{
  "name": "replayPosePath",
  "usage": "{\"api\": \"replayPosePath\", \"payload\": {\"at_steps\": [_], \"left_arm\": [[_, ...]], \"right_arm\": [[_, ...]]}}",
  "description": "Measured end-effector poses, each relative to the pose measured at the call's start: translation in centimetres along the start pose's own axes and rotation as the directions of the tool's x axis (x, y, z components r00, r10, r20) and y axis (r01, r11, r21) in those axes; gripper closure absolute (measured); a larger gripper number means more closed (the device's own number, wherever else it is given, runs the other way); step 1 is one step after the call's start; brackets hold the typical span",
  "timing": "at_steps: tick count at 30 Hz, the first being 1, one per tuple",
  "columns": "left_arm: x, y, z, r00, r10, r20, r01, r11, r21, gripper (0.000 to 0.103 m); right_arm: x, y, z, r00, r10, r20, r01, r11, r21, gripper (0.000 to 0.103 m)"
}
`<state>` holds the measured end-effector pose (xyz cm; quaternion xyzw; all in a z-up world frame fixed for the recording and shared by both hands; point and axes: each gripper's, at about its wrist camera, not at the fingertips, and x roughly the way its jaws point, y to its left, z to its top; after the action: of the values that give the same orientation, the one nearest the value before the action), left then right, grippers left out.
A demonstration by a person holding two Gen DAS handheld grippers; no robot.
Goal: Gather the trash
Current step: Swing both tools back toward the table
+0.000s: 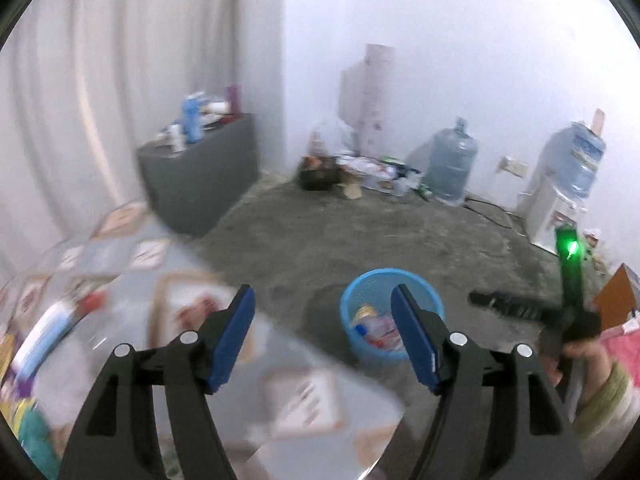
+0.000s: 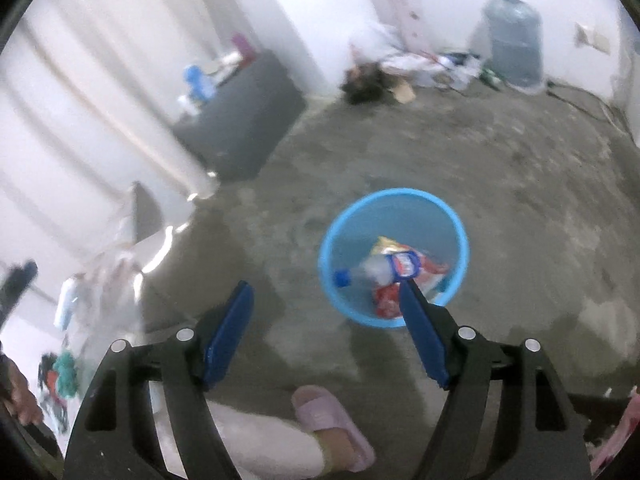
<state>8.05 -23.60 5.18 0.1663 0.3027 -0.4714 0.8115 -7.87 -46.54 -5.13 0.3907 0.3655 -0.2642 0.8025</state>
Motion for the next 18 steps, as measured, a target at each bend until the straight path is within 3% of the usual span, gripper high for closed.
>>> {"api": "replayPosePath", "payload": {"at_steps": [6,12,16,18], "left_arm": [[-7.6,6.4,-6.6,0.991,0.134,0.011,-0.131,0.980,-0.149,0.034],[-12.9,11.7,-11.5,0.968,0.248,0.023,-0.231,0.930,-0.286,0.034],[-14.4,14.8,-13.3,0.948,0.318,0.024,-0.287,0.884,-0.370,0.034],[-15.1,16.0,-13.9,0.942,0.335,0.032,-0.297,0.873,-0.387,0.034]], "right_arm": [[-1.3,4.9,-0.7,0.998,0.062,-0.010,-0.062,0.993,-0.104,0.032],[-2.1,9.9,-1.0,0.993,0.117,-0.028,-0.120,0.969,-0.215,0.032],[-1.2,13.4,-1.3,0.988,0.142,-0.064,-0.155,0.943,-0.296,0.032],[-1.0,15.0,-1.5,0.983,0.161,-0.083,-0.180,0.929,-0.325,0.032]]}}
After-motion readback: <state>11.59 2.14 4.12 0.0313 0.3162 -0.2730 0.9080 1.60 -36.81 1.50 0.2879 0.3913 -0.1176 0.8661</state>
